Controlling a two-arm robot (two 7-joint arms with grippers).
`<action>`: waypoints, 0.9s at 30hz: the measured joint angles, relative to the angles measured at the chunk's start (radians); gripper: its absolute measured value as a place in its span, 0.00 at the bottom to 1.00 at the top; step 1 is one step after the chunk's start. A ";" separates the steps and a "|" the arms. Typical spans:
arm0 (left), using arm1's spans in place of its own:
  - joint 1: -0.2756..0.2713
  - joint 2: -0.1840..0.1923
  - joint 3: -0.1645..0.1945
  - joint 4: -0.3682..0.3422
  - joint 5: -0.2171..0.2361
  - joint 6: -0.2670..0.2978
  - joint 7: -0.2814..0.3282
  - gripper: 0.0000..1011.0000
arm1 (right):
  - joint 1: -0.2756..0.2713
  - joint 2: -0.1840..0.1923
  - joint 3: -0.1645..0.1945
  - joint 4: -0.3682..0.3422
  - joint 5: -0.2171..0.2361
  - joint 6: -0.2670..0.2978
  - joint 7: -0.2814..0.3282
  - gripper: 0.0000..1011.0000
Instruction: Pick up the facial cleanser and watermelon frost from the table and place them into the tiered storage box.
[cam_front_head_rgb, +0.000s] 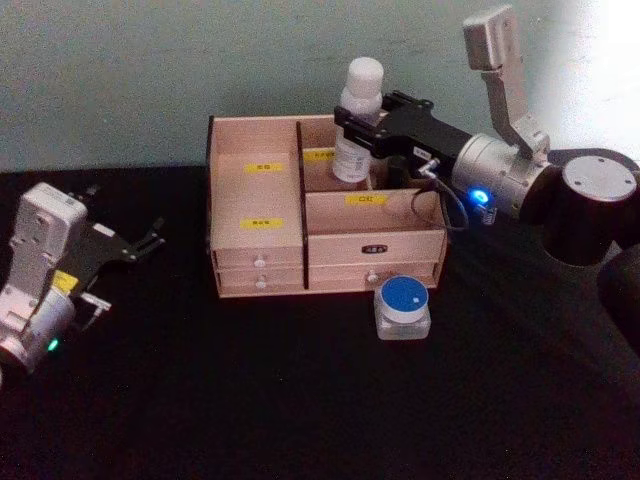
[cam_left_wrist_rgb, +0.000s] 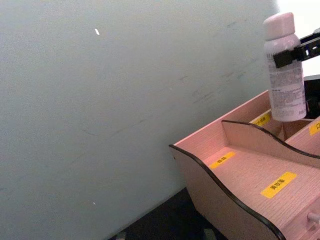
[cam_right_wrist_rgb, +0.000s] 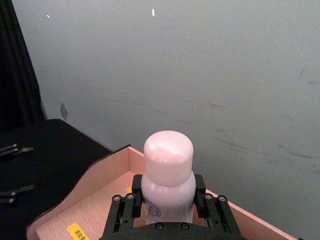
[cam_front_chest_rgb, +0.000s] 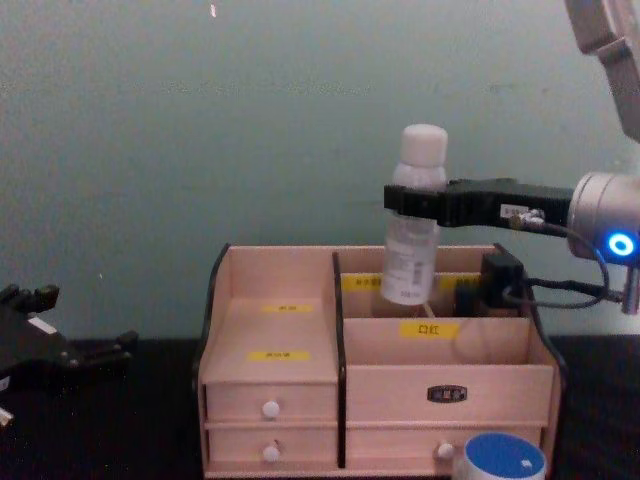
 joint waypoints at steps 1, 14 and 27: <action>0.000 0.000 0.000 0.000 0.000 0.000 0.000 0.99 | 0.003 -0.003 -0.001 0.006 -0.001 -0.001 0.000 0.59; 0.000 0.000 0.000 0.000 0.000 0.000 0.000 0.99 | 0.042 -0.042 -0.009 0.086 -0.018 -0.019 0.015 0.59; 0.000 0.000 0.000 0.000 0.000 0.000 0.000 0.99 | 0.050 -0.057 -0.013 0.134 -0.039 -0.025 0.019 0.59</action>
